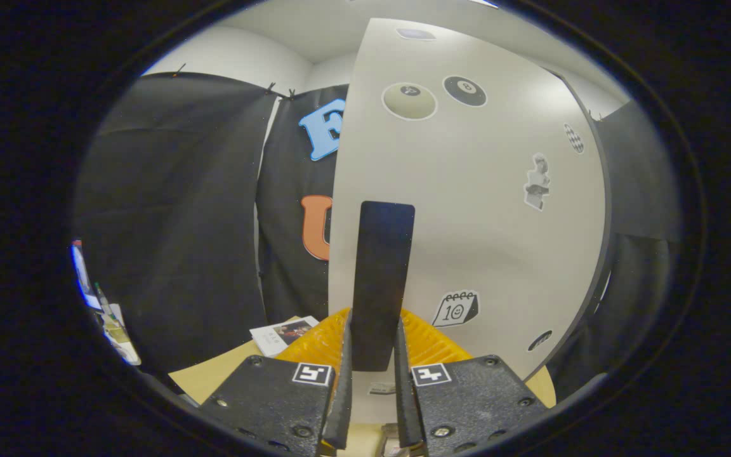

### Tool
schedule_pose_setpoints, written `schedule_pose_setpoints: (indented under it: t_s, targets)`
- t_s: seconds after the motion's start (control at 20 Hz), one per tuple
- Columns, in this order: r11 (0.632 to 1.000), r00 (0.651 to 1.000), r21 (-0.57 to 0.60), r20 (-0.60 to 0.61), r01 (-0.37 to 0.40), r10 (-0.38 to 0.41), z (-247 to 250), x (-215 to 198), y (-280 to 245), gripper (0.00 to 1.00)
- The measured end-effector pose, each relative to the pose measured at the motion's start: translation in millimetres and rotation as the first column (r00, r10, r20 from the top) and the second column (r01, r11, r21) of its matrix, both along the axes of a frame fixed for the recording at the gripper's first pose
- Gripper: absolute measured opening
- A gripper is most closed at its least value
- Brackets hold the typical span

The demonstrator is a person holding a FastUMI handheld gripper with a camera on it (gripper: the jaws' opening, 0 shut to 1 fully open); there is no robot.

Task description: Open the shoe cabinet door, grab the shoes and put them into the shoe cabinet, then close the shoe cabinet door.

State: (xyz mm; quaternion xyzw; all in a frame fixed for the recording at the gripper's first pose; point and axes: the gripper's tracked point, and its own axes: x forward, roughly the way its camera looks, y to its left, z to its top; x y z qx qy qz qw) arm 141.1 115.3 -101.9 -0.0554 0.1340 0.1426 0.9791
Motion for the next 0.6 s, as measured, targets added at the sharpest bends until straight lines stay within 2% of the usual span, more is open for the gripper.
schedule_pose_setpoints:
  t_s: [0.15,0.6]
  targets:
    - [0.999,0.999,0.011,0.001,-0.033,0.033,4.2,-27.4,-13.9,0.33]
    - [0.995,0.998,0.08,0.034,-0.055,0.052,19.9,-112.6,-75.4,0.32]
